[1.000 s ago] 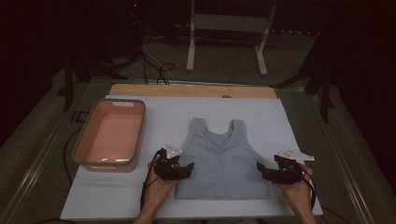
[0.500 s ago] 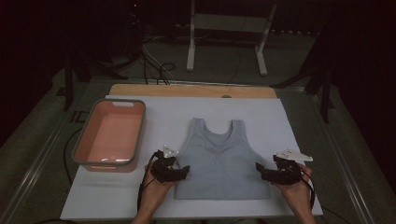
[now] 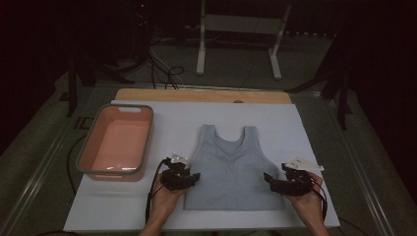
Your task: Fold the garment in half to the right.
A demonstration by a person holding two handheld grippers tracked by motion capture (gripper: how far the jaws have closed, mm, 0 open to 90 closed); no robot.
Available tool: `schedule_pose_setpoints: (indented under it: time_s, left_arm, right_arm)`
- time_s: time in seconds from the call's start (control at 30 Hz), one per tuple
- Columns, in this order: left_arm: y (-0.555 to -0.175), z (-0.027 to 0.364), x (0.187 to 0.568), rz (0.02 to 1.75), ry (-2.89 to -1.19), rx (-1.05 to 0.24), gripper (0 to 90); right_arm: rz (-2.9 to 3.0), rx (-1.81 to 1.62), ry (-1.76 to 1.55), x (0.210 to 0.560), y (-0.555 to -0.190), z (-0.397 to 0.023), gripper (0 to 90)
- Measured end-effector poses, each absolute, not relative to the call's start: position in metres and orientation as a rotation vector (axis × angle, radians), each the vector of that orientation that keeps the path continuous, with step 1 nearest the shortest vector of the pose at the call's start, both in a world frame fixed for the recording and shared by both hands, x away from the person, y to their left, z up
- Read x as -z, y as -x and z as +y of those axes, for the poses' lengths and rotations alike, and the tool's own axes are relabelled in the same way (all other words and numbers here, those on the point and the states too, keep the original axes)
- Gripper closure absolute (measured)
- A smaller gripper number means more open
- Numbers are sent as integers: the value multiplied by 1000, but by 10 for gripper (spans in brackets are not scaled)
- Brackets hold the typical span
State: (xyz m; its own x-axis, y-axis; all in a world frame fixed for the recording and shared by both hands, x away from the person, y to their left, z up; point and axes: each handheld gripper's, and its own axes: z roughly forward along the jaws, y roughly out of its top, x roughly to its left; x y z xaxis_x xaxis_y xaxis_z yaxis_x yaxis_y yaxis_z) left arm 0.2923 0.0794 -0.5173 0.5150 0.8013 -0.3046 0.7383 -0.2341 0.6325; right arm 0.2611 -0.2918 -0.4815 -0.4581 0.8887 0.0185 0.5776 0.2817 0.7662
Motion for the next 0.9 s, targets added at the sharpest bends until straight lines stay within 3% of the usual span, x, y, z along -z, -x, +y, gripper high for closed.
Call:
schedule_pose_setpoints:
  time_s: [0.1, 0.17, 0.9]
  left_arm:
    - [-292, 78, 513, 1234, -1992, -82, 752]
    - [-290, 77, 510, 1223, -1996, -92, 788]
    - [-296, 100, 498, 1223, -1995, -71, 806]
  right_arm:
    - [2149, -1014, -1307, 482, -261, -289, 216]
    - [2155, -1019, -1302, 482, -261, -288, 216]
    - [2171, -1018, -1293, 483, -262, -282, 224]
